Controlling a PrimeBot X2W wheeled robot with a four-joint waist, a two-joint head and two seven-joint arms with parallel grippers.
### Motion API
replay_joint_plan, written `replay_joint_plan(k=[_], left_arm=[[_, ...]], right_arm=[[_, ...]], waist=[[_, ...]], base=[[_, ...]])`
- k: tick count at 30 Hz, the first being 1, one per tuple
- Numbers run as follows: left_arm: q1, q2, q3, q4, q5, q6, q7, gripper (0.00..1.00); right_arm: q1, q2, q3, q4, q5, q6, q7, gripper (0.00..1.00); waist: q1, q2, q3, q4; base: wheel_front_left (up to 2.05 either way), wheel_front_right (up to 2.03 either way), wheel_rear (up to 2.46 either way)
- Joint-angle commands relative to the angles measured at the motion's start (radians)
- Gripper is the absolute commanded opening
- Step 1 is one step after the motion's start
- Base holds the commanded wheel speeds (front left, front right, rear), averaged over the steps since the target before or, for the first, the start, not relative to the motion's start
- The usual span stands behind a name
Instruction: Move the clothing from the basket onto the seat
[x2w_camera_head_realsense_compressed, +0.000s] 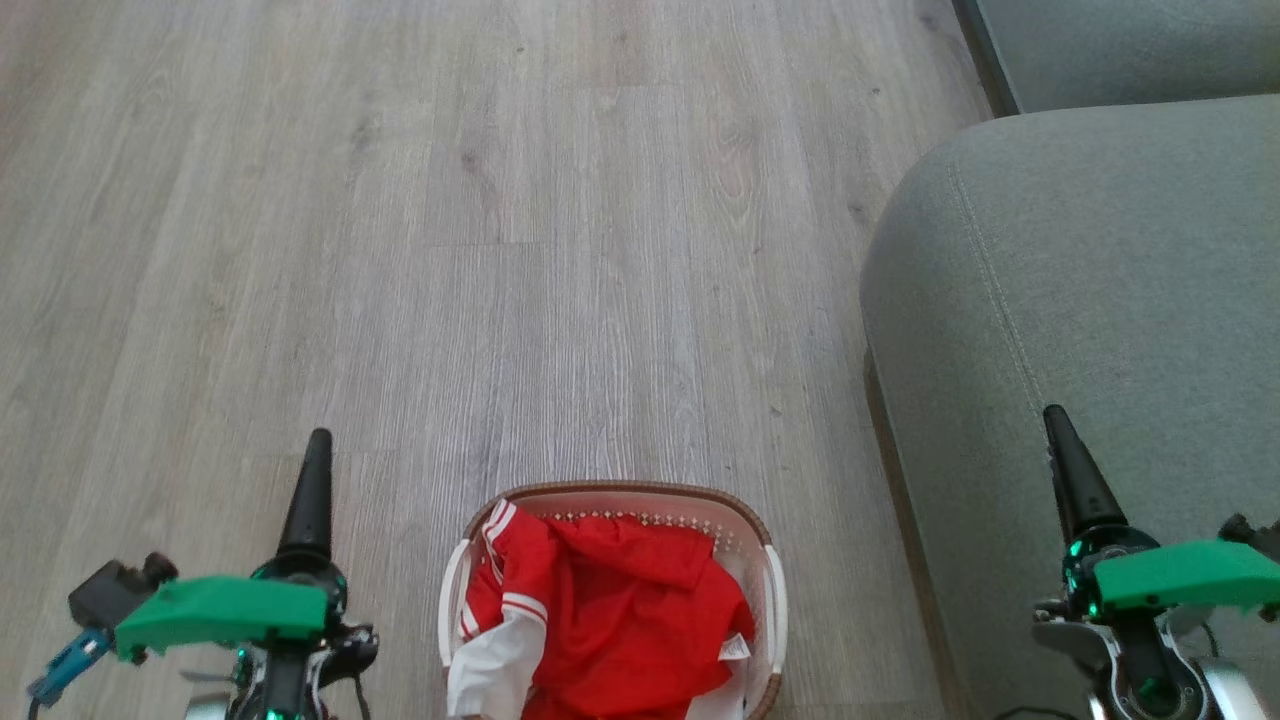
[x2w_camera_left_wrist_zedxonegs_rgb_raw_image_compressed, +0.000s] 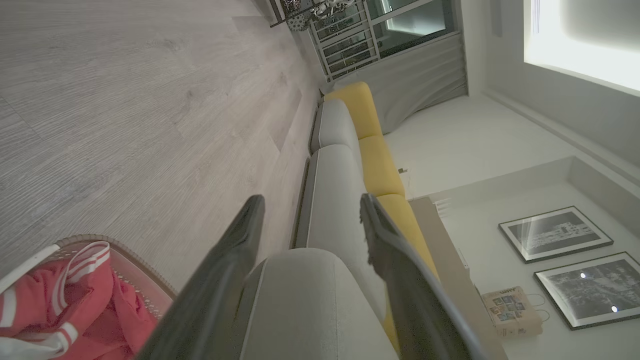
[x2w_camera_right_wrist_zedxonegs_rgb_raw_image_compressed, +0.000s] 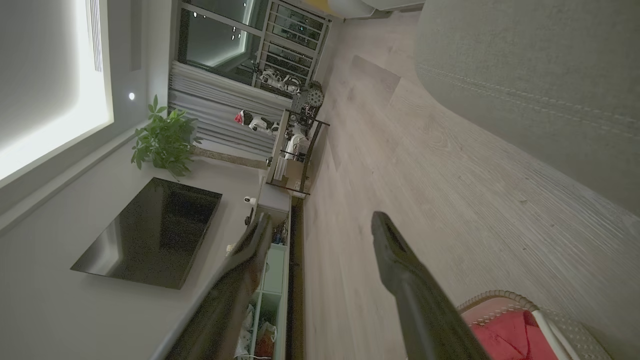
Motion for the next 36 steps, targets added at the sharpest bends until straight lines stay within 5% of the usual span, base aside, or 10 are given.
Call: replay_joint_plan(k=[1, 16, 36], left_arm=[[-0.05, 0.011, 0.007, -0.045, 0.022, 0.002, -0.009, 1.0], [-0.053, 0.012, -0.071, -0.076, 0.311, 0.06, -0.052, 1.0], [-0.06, 0.014, -0.134, -0.134, 0.562, 0.11, -0.108, 1.0]], right_arm=[[-0.044, -0.028, 0.01, -0.043, -0.017, 0.0, -0.01, 1.0], [-0.043, -0.057, 0.043, -0.082, -0.261, 0.0, -0.054, 1.0], [-0.042, -0.097, 0.089, -0.135, -0.458, 0.0, -0.111, 1.0]], waist=[[0.0, 0.0, 0.0, 0.0], [0.0, 0.0, 0.002, -0.002], [0.0, 0.0, 0.006, -0.004]], base=[[0.0, 0.0, 0.0], [0.0, 0.0, 0.0], [0.0, 0.0, 0.0]])
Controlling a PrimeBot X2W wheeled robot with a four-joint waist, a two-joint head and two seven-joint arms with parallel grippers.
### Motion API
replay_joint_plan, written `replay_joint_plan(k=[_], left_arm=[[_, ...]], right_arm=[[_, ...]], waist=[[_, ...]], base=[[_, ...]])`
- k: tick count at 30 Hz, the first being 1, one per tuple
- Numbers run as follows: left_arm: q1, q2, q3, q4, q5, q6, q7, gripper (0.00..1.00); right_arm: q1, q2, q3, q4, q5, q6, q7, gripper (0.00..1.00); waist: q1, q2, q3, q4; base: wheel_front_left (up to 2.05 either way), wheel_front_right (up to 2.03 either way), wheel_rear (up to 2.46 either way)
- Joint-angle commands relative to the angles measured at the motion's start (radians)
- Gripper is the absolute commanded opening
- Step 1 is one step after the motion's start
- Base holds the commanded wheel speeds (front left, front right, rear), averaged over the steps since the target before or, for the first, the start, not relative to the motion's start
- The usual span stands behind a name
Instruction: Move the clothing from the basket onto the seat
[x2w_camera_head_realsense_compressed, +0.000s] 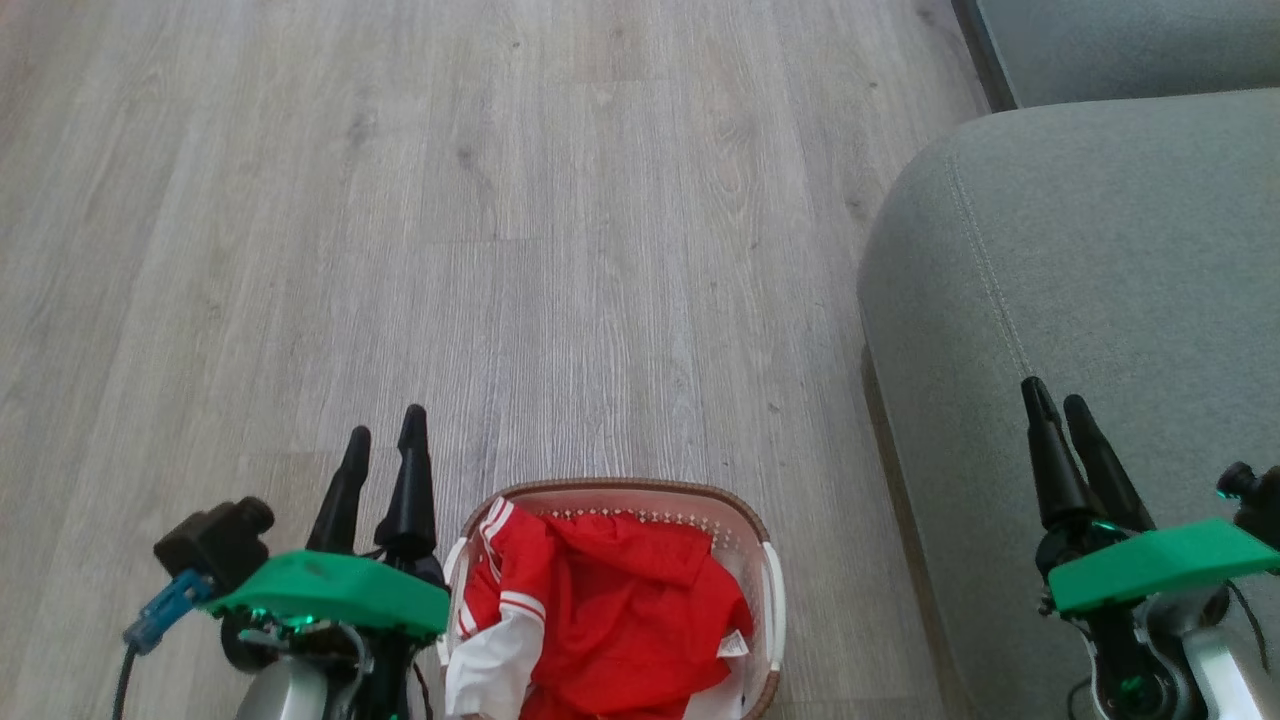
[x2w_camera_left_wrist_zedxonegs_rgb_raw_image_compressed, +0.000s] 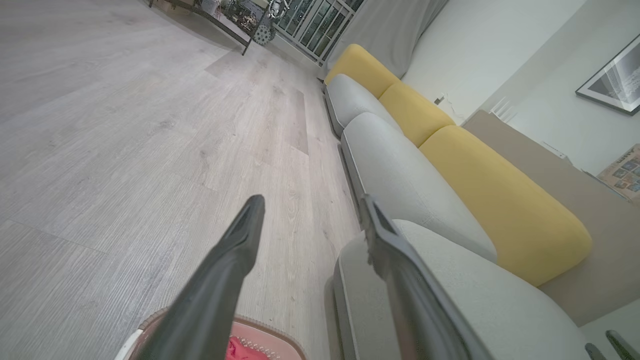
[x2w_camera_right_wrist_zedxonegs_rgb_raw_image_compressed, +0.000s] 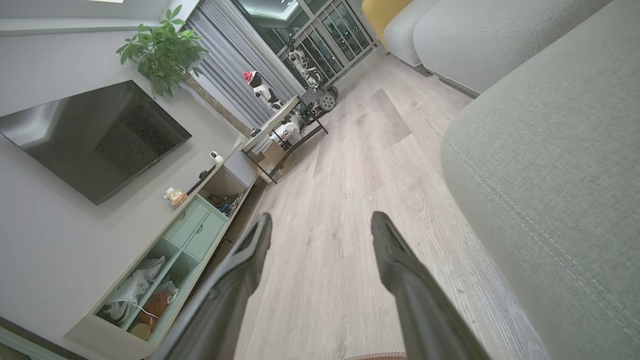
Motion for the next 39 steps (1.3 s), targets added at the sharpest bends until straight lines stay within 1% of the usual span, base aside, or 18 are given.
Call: replay_joint_plan(k=[1, 17, 39], left_arm=[[-0.055, 0.012, 0.008, -0.049, 0.036, 0.007, -0.014, 1.0], [-0.059, 0.013, -0.04, -0.089, 0.243, 0.042, -0.064, 1.0], [-0.058, 0.015, -0.089, -0.121, 0.492, 0.081, -0.128, 1.0]], right_arm=[[-0.042, -0.025, 0.014, -0.048, -0.028, 0.0, -0.018, 1.0], [-0.036, -0.046, 0.027, -0.022, -0.187, 0.0, -0.068, 1.0], [-0.041, -0.07, 0.039, -0.003, -0.432, 0.0, -0.133, 1.0]], waist=[[0.0, -0.0001, 0.0, 0.0], [0.0, -0.0001, 0.005, -0.001], [0.0, -0.0001, 0.0, -0.009]], base=[[0.0, 0.0, 0.0], [0.0, 0.0, 0.0], [0.0, 0.0, 0.0]])
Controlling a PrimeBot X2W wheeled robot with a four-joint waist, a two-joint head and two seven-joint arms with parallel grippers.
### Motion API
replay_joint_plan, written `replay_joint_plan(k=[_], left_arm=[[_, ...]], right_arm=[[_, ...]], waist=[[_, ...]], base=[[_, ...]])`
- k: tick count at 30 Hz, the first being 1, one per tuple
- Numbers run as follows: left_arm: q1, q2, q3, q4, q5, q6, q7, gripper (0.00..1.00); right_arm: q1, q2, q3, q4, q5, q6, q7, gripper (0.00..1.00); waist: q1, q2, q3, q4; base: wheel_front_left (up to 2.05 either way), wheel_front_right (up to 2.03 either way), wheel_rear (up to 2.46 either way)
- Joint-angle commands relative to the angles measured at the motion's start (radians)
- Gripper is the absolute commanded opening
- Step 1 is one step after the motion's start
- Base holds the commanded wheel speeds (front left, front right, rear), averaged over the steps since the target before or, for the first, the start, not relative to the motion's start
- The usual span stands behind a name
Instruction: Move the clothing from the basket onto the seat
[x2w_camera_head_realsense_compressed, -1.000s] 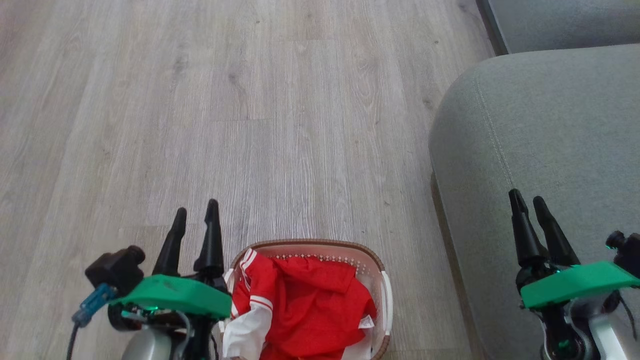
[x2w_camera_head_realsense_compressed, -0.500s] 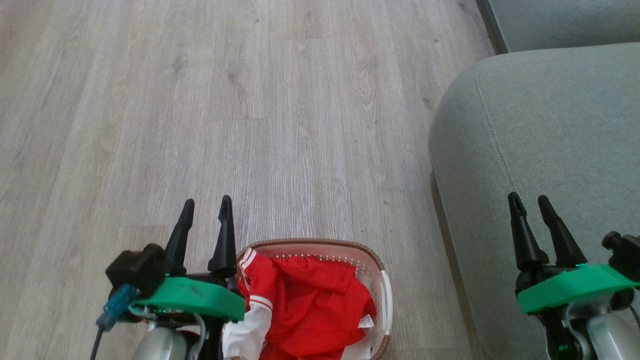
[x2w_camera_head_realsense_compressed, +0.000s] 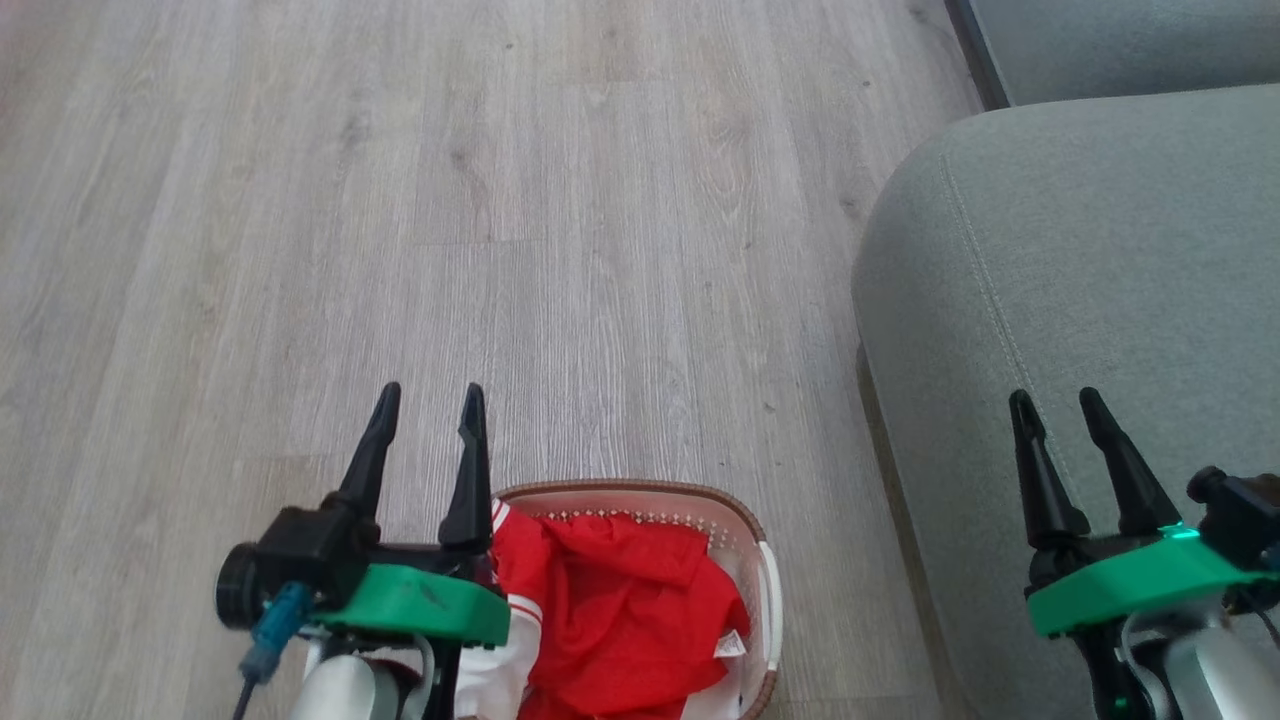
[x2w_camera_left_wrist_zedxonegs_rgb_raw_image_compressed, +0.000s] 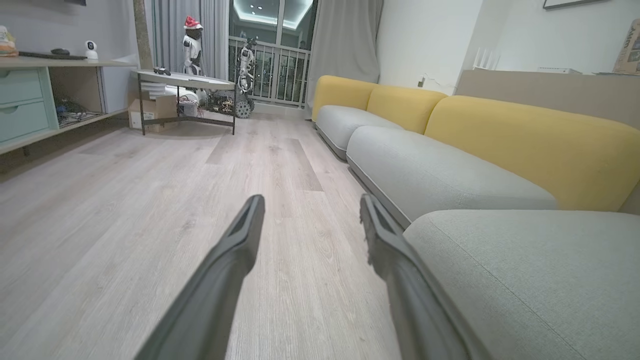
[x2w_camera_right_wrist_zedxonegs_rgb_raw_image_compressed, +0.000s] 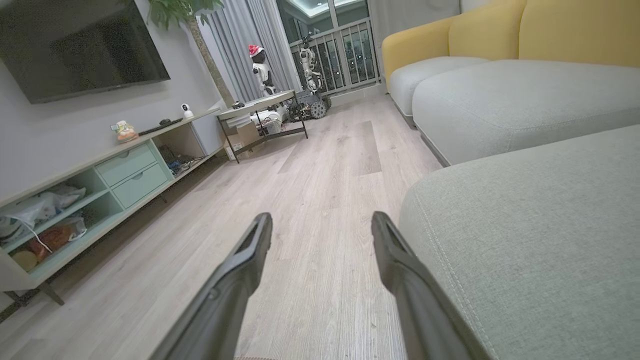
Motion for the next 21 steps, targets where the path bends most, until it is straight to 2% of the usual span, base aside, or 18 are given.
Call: replay_joint_plan(k=[1, 10, 21], left_arm=[[-0.054, 0.008, 0.018, -0.045, 0.035, 0.006, -0.014, 1.0], [-0.053, 0.009, -0.004, -0.06, 0.114, 0.02, -0.036, 1.0], [-0.051, 0.009, -0.004, -0.049, 0.107, 0.017, -0.036, 1.0]], right_arm=[[-0.041, -0.03, 0.017, -0.032, -0.031, 0.0, -0.017, 1.0], [-0.04, -0.038, 0.024, -0.041, -0.107, 0.0, -0.04, 1.0], [-0.037, -0.039, 0.024, -0.039, -0.104, 0.0, -0.04, 1.0]], waist=[[0.0, -0.0001, 0.0, -0.001], [0.0, -0.0001, 0.005, -0.006], [0.0, -0.0001, 0.004, -0.002]], base=[[0.0, 0.0, 0.0], [0.0, 0.0, 0.0], [0.0, 0.0, 0.0]])
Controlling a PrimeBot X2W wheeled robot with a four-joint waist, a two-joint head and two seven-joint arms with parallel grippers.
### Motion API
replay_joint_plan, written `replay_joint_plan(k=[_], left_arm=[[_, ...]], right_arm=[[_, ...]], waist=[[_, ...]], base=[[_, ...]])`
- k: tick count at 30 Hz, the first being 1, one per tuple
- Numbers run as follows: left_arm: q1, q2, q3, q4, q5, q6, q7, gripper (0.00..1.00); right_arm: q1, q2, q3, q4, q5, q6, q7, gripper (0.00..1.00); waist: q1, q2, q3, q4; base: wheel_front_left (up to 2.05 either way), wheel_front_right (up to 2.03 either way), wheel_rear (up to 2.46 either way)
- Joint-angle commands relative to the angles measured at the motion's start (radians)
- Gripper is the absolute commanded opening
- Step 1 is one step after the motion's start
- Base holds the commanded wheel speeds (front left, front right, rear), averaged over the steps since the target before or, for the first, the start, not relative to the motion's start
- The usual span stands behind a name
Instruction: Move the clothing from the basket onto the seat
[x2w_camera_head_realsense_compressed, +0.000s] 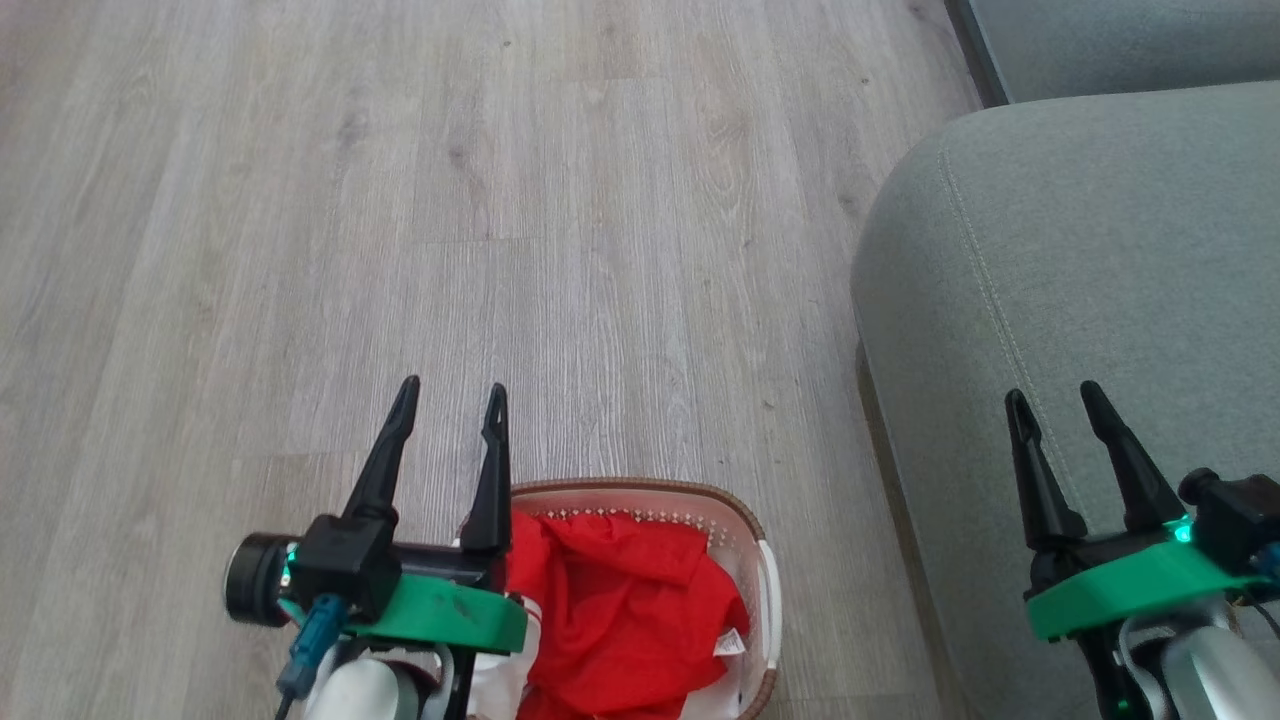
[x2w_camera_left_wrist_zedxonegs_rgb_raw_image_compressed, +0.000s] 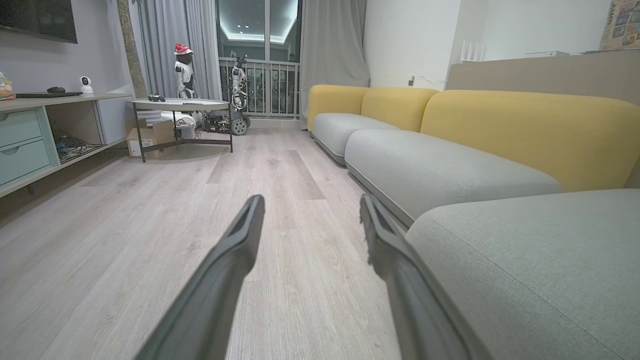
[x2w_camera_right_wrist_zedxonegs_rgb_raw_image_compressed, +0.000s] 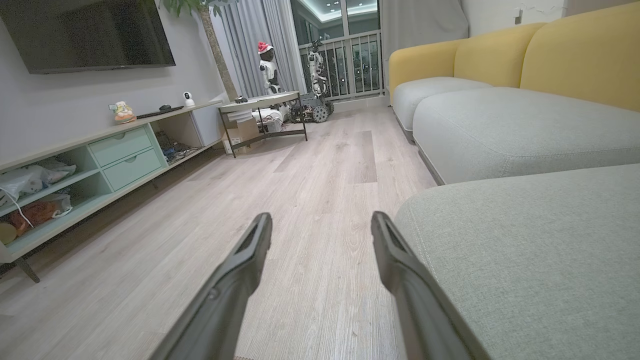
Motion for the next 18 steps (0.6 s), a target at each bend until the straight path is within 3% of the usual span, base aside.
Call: replay_joint_plan(k=[1, 12, 18], left_arm=[[-0.05, 0.007, 0.029, -0.031, 0.002, 0.0, -0.013, 1.0], [-0.062, 0.007, 0.024, -0.013, -0.009, 0.008, -0.013, 1.0], [-0.085, 0.007, 0.005, 0.029, -0.021, 0.035, -0.013, 1.0]], right_arm=[[-0.036, -0.024, 0.018, -0.032, -0.004, 0.0, -0.009, 1.0], [-0.052, -0.038, 0.019, -0.044, 0.02, 0.0, -0.009, 1.0], [-0.07, -0.06, 0.014, -0.06, 0.044, 0.0, -0.009, 1.0]], waist=[[0.0, 0.0, 0.0, 0.0], [0.0, 0.0, 0.042, -0.022], [0.0, 0.0, 0.099, -0.047]], base=[[0.0, 0.0, 0.0], [0.0, 0.0, 0.0], [0.0, 0.0, 0.0]])
